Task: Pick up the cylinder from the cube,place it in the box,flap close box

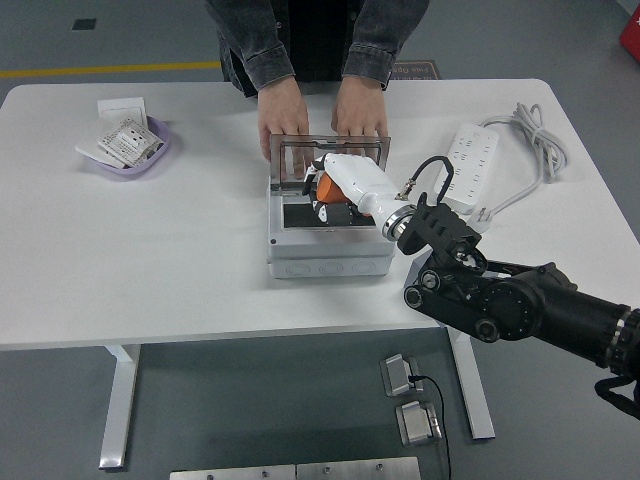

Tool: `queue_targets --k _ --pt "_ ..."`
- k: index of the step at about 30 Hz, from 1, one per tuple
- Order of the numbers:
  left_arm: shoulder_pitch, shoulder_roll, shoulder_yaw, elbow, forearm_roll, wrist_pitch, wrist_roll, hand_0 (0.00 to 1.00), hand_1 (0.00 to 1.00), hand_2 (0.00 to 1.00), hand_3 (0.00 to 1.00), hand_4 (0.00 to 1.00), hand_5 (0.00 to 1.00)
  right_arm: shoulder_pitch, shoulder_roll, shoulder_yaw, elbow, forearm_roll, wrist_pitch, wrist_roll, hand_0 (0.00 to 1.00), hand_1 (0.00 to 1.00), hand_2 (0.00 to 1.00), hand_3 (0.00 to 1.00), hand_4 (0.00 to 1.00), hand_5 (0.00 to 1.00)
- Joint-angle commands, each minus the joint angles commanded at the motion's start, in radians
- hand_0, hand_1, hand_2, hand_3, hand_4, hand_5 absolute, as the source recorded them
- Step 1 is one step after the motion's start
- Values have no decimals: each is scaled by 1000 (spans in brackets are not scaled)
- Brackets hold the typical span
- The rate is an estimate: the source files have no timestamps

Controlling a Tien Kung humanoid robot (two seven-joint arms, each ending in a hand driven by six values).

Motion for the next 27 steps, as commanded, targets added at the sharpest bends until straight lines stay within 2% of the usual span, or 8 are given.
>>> queue_targets --k 7,15,16,21,22,27 --pt "-3 0 26 0 -22 0 -4 611 648 586 577 629 154 16 22 -36 -40 36 5 13 2 48 227 177 2 2" --pt "-4 -1 37 0 -29 -1 -5 611 645 586 576 626 154 18 23 1 -63 39 60 46 2 52 231 179 2 2" --pt "-4 -1 42 0 -34 -1 -6 612 647 585 576 624 153 18 23 5 -64 38 63 48 67 161 380 468 340 31" --pt "-6 -2 61 0 -50 -1 -9 612 647 585 576 624 153 15 25 10 -70 36 64 54 67 161 380 468 340 31" --pt "-7 -3 60 0 -49 -1 -9 612 646 585 575 622 152 14 25 9 -72 37 63 55 243 366 533 661 692 314" --pt "-9 -2 86 0 -71 -1 -15 612 646 585 575 622 152 13 26 -9 -80 35 57 56 243 366 533 661 692 314"
